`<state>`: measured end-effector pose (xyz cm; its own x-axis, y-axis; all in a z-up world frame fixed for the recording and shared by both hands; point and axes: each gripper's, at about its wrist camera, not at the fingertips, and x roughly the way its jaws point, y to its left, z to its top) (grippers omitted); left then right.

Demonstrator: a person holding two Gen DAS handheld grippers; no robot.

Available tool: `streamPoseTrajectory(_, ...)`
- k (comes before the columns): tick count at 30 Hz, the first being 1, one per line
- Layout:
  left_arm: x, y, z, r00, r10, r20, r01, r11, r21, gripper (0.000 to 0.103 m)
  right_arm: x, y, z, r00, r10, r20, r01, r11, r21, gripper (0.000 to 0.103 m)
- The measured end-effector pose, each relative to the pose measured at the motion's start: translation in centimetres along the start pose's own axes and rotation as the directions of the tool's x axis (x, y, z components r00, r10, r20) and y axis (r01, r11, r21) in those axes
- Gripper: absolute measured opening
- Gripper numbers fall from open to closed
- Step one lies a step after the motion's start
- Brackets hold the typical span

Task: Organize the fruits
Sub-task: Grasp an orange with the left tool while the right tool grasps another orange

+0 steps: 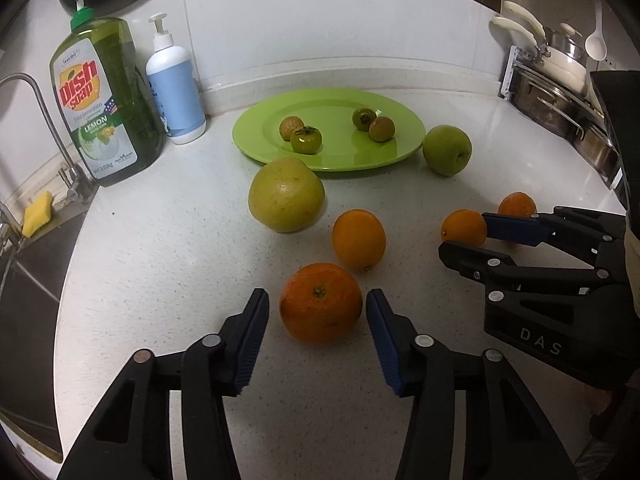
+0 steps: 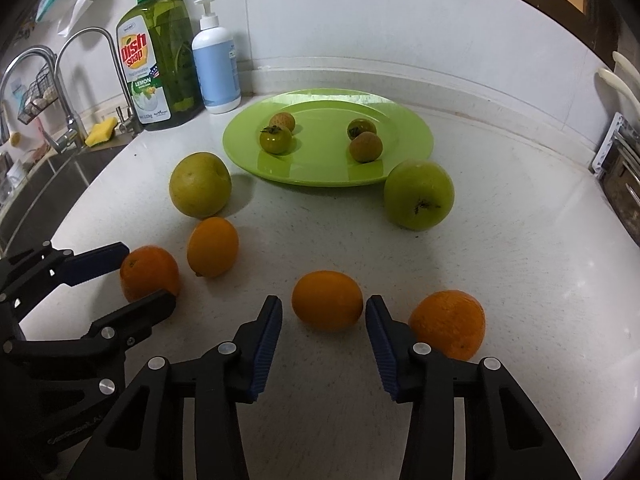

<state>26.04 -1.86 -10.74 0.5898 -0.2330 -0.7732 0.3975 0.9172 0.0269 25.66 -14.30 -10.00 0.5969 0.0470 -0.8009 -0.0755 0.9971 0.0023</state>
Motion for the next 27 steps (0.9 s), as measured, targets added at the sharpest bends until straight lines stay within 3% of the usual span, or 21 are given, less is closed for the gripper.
streamPoseTrajectory(13, 0.4, 0.3, 0.3, 1.0, -0.027, -0.006, 0.027, 0.999, -0.017, 0.042, 0.6, 0.1, 0.1, 1.0, -0.006, -0.009, 0.006, 1.0, -0.012, 0.038)
streamPoseTrajectory(27, -2.0, 0.1, 1.2, 0.998, -0.019, 0.059, 0.02, 1.0, -0.019, 0.042, -1.4, 0.6, 0.7, 0.999, 0.006, 0.038, -0.006, 1.0, -0.013, 0.038)
